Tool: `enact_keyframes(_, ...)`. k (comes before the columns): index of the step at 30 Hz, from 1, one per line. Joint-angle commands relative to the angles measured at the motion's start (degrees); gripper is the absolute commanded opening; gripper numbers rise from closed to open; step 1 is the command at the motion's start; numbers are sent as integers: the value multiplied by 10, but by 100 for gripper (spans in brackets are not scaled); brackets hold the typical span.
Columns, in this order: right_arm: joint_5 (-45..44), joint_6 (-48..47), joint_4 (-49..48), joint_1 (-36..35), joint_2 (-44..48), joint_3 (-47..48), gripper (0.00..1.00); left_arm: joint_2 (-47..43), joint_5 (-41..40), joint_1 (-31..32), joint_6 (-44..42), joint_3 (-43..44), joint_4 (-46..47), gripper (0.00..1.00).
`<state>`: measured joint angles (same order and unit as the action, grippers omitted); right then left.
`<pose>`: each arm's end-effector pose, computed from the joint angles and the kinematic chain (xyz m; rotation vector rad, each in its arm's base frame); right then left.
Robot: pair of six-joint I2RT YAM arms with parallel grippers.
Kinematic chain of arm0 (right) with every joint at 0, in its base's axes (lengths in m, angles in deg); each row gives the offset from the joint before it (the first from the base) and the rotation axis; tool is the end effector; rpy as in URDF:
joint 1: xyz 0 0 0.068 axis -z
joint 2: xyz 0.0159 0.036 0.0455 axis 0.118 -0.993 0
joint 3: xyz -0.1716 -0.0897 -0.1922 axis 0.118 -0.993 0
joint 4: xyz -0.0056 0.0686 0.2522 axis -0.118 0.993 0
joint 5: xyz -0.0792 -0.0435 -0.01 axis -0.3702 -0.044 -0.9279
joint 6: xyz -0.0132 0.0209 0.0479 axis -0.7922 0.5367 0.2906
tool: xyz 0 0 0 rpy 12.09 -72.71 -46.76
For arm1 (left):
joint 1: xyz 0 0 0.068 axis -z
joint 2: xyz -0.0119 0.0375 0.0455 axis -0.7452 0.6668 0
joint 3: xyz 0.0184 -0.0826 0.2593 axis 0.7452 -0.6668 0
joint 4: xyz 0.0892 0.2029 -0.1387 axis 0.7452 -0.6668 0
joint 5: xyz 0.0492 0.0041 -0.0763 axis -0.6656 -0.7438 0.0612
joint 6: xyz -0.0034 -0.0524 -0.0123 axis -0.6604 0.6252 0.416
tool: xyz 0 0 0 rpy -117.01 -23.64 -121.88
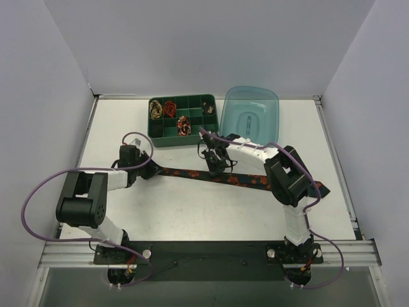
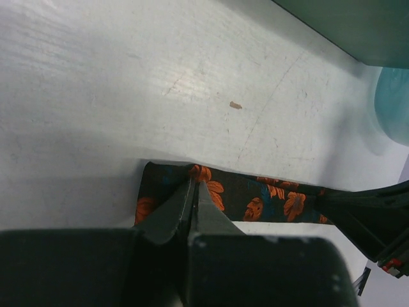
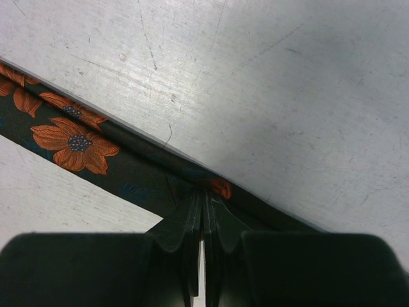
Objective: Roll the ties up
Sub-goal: Flatten out the tie at the center of the board.
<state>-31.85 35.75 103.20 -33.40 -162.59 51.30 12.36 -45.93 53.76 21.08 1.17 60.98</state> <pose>0.3257 0.2806 0.1661 -0.5569 2.5777 0.5263 0.2823 -0.0396 0.1260 -0.6164 2.3471 -0.8058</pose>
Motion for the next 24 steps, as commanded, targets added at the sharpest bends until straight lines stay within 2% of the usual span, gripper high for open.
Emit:
enact_keyframes(1, -21, -25, 77, -6, -24, -16, 0, 16, -42, 4, 0, 22, 4, 0)
enact_keyframes(6, -25, -36, 88, -9, -24, 2, 0, 2, -78, 6, -14, 29, -49, 0)
enact_keyframes(14, -16, -47, 105, -24, 2, 61, 0, -80, -9, 0, -21, 37, -19, 0)
enact_keyframes(15, -12, -48, 107, -26, 5, 79, 0, -87, 1, -4, -20, 37, -20, 9)
enact_keyframes(17, -10, -50, 108, -32, 4, 95, 0, -106, 4, -15, -19, 36, -26, 19)
enact_keyframes(18, -2, -51, 109, -38, -5, 117, 0, -110, 6, -18, -21, 35, -32, 31)
enact_keyframes(20, 4, -55, 111, -44, -18, 141, 0, -119, -2, -26, -27, 29, -44, 45)
enact_keyframes(21, 10, -58, 112, -52, -36, 154, 0, -121, -7, -29, -29, 27, -53, 48)
enact_keyframes(22, 16, -62, 113, -55, -45, 181, 0, -121, -15, -30, -35, 24, -56, 55)
enact_keyframes(24, 21, -65, 124, -64, -81, 209, 0, -119, -25, -38, -38, 21, -74, 56)
